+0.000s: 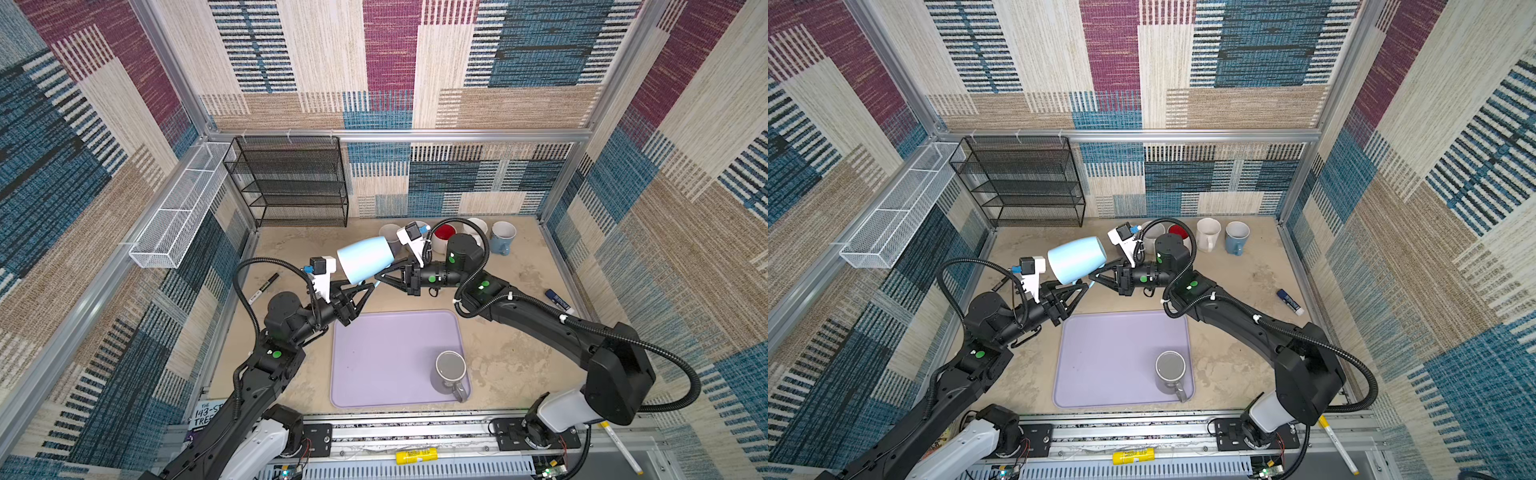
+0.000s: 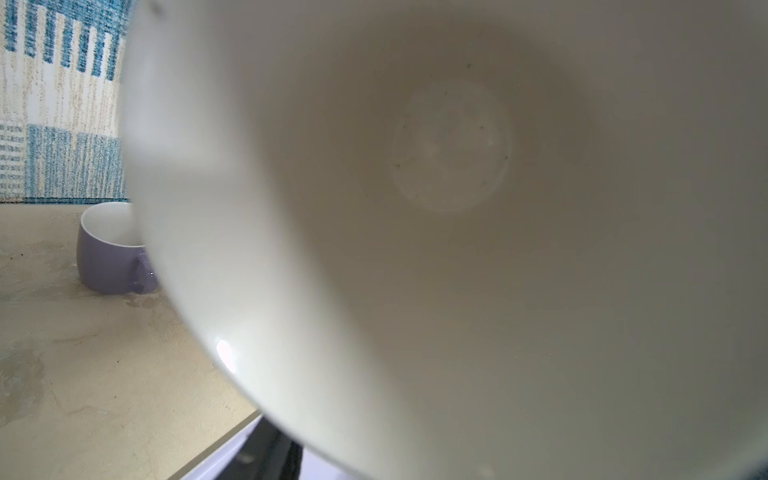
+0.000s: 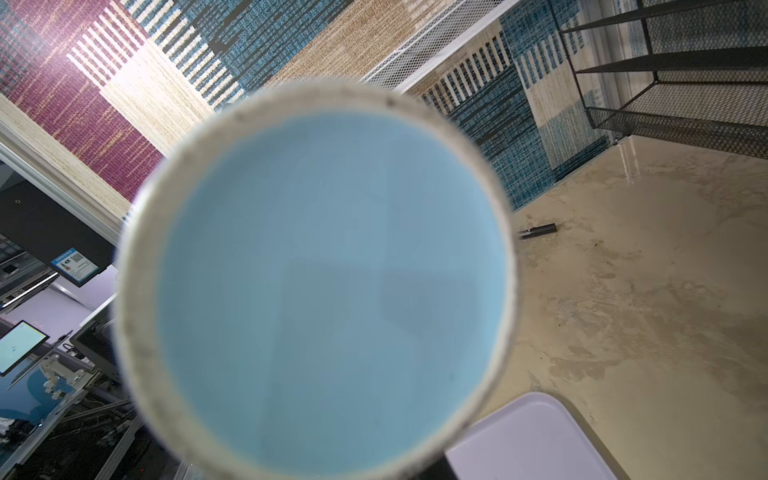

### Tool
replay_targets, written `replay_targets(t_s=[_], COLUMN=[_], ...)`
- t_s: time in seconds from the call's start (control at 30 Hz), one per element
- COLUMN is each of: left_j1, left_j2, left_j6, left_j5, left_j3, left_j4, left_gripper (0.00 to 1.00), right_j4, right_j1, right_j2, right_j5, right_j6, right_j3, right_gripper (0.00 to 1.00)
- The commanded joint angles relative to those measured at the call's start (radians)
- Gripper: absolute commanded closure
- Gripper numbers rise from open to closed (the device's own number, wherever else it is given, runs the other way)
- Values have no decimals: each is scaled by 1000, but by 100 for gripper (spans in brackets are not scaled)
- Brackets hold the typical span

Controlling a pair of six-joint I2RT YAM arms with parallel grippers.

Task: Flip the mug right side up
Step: 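Carry the light blue mug toward the left gripper, opening toward it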

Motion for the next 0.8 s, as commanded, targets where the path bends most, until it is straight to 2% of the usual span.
replay_targets(t_s=[0.0, 0.43, 0.77], left_j1=[4, 8, 9], left_j2=[-10, -66, -84], left_j6=[-24, -37, -27], left_j5=[49, 46, 38], left_j3=[-6, -53, -54], left_j4=[81, 159, 133], left_gripper=[55, 64, 70], right_j4=[131, 233, 279], right_j1=[6, 19, 34], right_j2=[6, 4, 13], right_j5=[-32, -61, -83], right_j6=[33, 105, 128], right_j3=[7, -32, -44], right_gripper=[100, 100, 100])
